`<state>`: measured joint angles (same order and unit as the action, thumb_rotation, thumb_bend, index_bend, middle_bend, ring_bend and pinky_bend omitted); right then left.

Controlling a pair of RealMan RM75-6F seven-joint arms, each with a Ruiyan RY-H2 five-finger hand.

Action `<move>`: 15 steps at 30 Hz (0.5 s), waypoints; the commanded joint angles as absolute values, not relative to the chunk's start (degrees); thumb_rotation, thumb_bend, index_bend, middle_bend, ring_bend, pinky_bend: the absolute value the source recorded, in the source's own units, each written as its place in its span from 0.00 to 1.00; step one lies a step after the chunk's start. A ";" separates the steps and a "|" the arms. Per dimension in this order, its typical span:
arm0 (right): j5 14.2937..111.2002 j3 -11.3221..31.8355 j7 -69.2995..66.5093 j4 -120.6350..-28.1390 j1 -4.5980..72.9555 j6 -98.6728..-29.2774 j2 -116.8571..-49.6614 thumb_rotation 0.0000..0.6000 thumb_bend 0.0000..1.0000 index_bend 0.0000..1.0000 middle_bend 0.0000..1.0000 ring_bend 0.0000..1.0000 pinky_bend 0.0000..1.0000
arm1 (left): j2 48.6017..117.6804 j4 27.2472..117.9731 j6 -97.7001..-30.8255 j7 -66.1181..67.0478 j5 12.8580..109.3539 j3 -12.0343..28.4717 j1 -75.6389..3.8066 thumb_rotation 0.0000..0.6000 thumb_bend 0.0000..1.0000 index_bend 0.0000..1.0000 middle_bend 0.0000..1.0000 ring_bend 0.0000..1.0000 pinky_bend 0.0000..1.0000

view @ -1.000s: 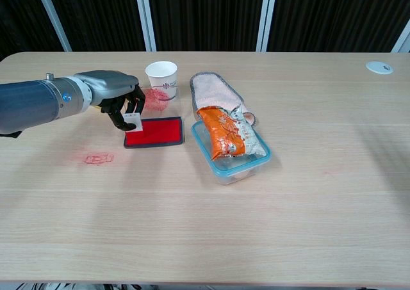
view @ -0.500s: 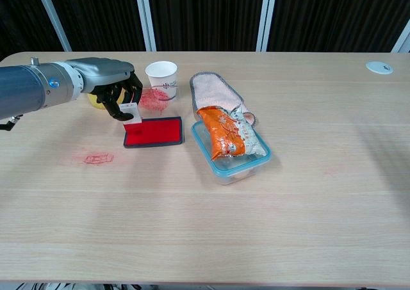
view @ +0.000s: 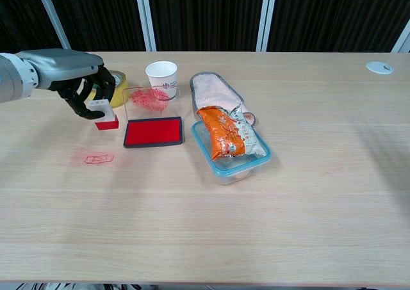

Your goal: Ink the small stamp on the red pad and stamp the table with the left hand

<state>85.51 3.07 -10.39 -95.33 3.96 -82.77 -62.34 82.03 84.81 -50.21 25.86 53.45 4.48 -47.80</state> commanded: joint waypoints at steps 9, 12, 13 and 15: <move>85.50 2.98 -10.72 -95.57 3.89 -82.72 -62.22 1.00 0.14 0.00 0.00 0.00 0.18 | 82.84 82.79 -50.18 22.64 56.62 1.63 -44.71 1.00 0.51 0.69 0.67 0.53 0.59; 85.44 3.01 -10.72 -95.62 3.90 -82.71 -62.23 1.00 0.14 0.00 0.00 0.00 0.18 | 83.56 81.93 -49.75 22.36 57.32 1.33 -44.56 1.00 0.50 0.69 0.66 0.52 0.58; 85.41 3.02 -10.72 -95.64 3.89 -82.69 -62.23 1.00 0.14 0.00 0.00 0.00 0.18 | 83.79 81.63 -49.66 22.35 57.58 1.28 -44.53 1.00 0.50 0.69 0.66 0.52 0.58; 85.38 3.02 -10.76 -95.65 3.90 -82.65 -62.22 1.00 0.14 0.00 0.00 0.00 0.18 | 84.23 81.02 -49.50 22.41 57.87 1.26 -44.50 1.00 0.50 0.68 0.66 0.51 0.57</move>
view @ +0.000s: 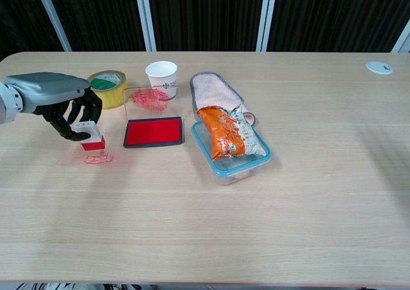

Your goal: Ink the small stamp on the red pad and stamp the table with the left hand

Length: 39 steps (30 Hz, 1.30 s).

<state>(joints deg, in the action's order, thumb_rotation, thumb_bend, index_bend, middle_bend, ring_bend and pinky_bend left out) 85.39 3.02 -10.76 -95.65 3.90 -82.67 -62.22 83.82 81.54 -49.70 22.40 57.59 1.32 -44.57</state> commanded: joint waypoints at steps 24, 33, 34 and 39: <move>85.42 2.95 -10.92 -95.82 3.87 -82.58 -62.09 1.00 0.14 0.00 0.00 0.00 0.18 | 87.93 76.43 -47.23 22.66 58.92 0.96 -43.68 1.00 0.43 0.59 0.56 0.41 0.49; 85.52 2.92 -11.00 -95.83 3.85 -82.63 -62.06 1.00 0.14 0.00 0.00 0.00 0.18 | 88.20 75.81 -47.82 22.97 59.30 1.14 -43.18 1.00 0.34 0.49 0.45 0.34 0.44; 85.53 2.91 -10.99 -95.83 3.85 -82.63 -62.06 1.00 0.14 0.00 0.00 0.00 0.18 | 88.17 75.83 -47.90 23.02 59.32 1.17 -43.14 1.00 0.33 0.48 0.44 0.34 0.43; 85.62 2.90 -10.85 -95.76 3.83 -82.73 -62.09 1.00 0.14 0.00 0.00 0.00 0.18 | 88.14 75.86 -48.40 23.95 59.13 1.24 -42.88 1.00 0.31 0.44 0.38 0.30 0.41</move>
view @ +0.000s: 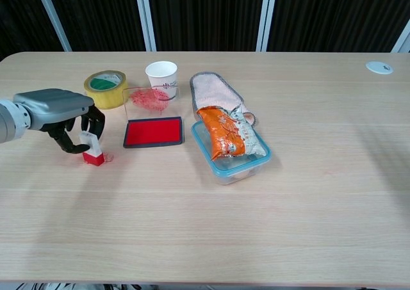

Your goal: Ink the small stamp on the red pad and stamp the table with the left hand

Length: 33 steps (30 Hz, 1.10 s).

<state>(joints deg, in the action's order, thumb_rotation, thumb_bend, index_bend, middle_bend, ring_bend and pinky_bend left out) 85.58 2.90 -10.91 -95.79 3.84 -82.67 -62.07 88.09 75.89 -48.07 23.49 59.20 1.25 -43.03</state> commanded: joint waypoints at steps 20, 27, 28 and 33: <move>85.54 2.92 -10.77 -95.76 3.80 -82.74 -62.12 1.00 0.14 0.00 0.00 0.00 0.18 | 86.52 78.40 -50.17 25.08 58.37 2.47 -41.81 1.00 0.02 0.29 0.23 0.17 0.28; 85.66 2.90 -10.63 -95.57 3.81 -82.79 -62.14 1.00 0.14 0.00 0.00 0.00 0.18 | 81.49 85.92 -56.43 22.80 61.01 3.17 -38.70 1.00 0.02 0.25 0.17 0.11 0.21; 85.70 2.90 -10.61 -95.53 3.81 -82.83 -62.14 1.00 0.14 0.00 0.00 0.00 0.18 | 80.17 87.66 -58.09 22.68 61.91 3.04 -37.89 1.00 0.02 0.23 0.15 0.09 0.20; 85.90 2.84 -9.81 -95.23 3.81 -82.95 -62.27 1.00 0.14 0.00 0.00 0.00 0.18 | 73.00 95.37 -67.88 21.87 69.00 1.11 -32.72 1.00 0.01 0.06 0.02 0.01 0.09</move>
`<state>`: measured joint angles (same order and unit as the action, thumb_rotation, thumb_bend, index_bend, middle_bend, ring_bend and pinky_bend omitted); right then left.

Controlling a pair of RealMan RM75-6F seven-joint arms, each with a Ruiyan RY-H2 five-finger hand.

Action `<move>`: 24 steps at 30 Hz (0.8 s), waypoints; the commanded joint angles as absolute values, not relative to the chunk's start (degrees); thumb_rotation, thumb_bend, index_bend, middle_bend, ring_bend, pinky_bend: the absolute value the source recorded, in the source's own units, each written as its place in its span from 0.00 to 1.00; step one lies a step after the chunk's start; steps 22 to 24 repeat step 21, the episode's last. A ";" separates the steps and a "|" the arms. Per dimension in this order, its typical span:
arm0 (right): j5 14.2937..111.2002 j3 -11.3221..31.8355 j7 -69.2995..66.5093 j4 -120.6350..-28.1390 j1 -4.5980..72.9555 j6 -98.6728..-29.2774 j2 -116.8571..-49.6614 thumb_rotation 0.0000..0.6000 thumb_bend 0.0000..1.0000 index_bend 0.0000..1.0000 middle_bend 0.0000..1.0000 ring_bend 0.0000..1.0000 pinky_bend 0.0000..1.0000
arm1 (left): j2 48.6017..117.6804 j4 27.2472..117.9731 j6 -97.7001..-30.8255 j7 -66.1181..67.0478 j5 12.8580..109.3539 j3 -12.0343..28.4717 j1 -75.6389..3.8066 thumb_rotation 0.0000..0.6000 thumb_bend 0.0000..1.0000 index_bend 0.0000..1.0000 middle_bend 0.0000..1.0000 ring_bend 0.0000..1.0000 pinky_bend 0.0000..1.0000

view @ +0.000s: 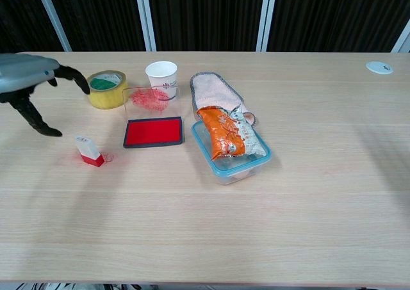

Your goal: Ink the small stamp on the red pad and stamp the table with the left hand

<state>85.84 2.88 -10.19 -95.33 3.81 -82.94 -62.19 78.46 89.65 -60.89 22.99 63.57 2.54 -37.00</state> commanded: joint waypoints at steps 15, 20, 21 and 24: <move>88.41 2.74 -3.82 -92.61 3.66 -85.56 -64.09 1.00 0.14 0.00 0.00 0.00 0.18 | 65.69 97.80 -92.00 14.02 80.96 -5.70 -13.43 1.00 0.00 0.00 0.00 0.00 0.00; 88.60 2.70 -3.40 -92.55 3.60 -85.83 -64.43 1.00 0.14 0.00 0.00 0.00 0.18 | 66.27 95.00 -92.25 11.86 79.69 -6.11 -10.53 1.00 0.00 0.00 0.00 0.00 0.00; 88.66 2.69 -3.37 -92.54 3.60 -85.88 -64.46 1.00 0.14 0.00 0.00 0.00 0.18 | 66.12 95.31 -91.74 11.17 79.23 -5.98 -10.40 1.00 0.00 0.00 0.00 0.00 0.00; 88.66 2.69 -3.37 -92.54 3.60 -85.88 -64.46 1.00 0.14 0.00 0.00 0.00 0.18 | 66.12 95.31 -91.74 11.17 79.23 -5.98 -10.40 1.00 0.00 0.00 0.00 0.00 0.00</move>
